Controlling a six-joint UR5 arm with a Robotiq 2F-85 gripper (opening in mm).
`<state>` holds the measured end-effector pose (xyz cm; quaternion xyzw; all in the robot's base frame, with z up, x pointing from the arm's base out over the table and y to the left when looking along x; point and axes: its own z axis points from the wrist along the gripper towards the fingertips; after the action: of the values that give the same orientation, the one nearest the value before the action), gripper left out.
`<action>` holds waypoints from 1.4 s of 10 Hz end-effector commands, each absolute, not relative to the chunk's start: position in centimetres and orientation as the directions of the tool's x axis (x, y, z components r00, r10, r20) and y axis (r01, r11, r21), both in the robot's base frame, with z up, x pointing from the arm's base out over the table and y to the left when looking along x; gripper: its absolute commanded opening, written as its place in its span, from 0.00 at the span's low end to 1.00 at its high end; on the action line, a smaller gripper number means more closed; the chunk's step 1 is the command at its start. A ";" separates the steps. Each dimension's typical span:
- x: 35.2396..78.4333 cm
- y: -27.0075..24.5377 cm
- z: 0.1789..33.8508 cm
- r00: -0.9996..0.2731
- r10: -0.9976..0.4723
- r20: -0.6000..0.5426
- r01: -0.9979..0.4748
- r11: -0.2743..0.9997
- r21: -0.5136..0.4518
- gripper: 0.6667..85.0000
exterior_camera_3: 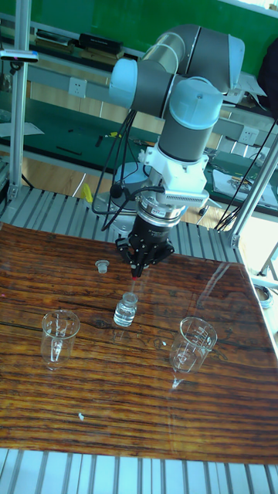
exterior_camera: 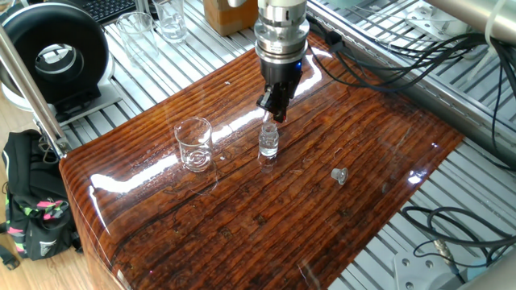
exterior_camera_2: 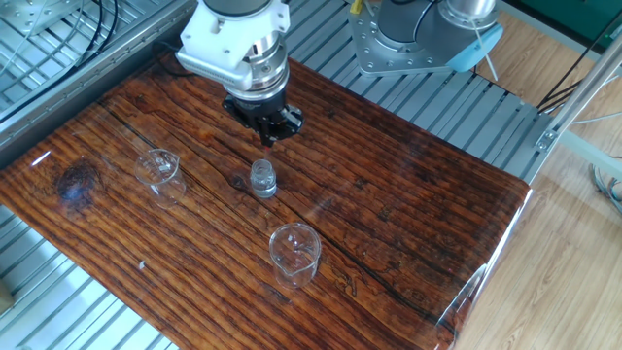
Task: Transfer liquid using a dropper
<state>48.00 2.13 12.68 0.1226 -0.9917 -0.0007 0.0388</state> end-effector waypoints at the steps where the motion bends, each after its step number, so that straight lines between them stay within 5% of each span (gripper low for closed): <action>1: 48.4 2.5 12.8 -0.964 -0.257 0.065 -0.256 0.966 0.023 0.11; 6: 48.6 2.5 12.7 -0.961 -0.270 0.062 -0.269 0.963 0.023 0.20; 10: 48.2 2.6 12.7 -0.949 -0.306 0.075 -0.304 0.952 0.033 0.41; 14: 49.7 2.0 13.0 -0.937 -0.346 0.056 -0.347 0.938 -0.013 0.45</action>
<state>48.90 1.99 12.68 0.1664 -0.9854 0.0067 0.0341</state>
